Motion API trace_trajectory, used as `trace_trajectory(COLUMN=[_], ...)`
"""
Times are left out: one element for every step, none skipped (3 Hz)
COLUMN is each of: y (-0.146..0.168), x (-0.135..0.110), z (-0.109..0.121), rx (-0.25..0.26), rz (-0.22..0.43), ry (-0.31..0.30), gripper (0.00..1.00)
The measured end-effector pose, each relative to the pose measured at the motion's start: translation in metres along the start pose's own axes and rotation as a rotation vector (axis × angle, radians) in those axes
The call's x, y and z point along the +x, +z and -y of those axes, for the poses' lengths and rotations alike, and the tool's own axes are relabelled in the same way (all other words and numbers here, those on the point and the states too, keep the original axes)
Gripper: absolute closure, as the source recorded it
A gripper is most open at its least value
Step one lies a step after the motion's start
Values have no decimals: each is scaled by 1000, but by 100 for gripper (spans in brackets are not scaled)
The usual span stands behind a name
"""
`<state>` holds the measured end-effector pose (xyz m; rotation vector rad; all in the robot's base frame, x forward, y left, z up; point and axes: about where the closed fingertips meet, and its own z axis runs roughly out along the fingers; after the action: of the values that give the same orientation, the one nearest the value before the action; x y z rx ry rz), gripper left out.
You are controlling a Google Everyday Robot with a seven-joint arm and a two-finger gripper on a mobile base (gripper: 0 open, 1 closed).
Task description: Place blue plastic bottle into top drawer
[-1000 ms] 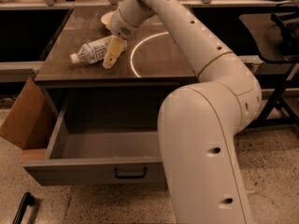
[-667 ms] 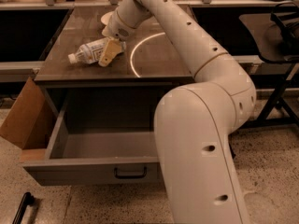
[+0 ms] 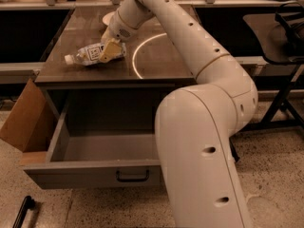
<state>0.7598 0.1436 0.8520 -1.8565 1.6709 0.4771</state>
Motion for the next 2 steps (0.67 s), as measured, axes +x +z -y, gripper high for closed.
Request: trace_trajectory(y=[-1,2], x=[-8,-16], z=[0,-1], rx=[2,-3], rz=[2,10], ry=[-12,-27], gripper=[95,100])
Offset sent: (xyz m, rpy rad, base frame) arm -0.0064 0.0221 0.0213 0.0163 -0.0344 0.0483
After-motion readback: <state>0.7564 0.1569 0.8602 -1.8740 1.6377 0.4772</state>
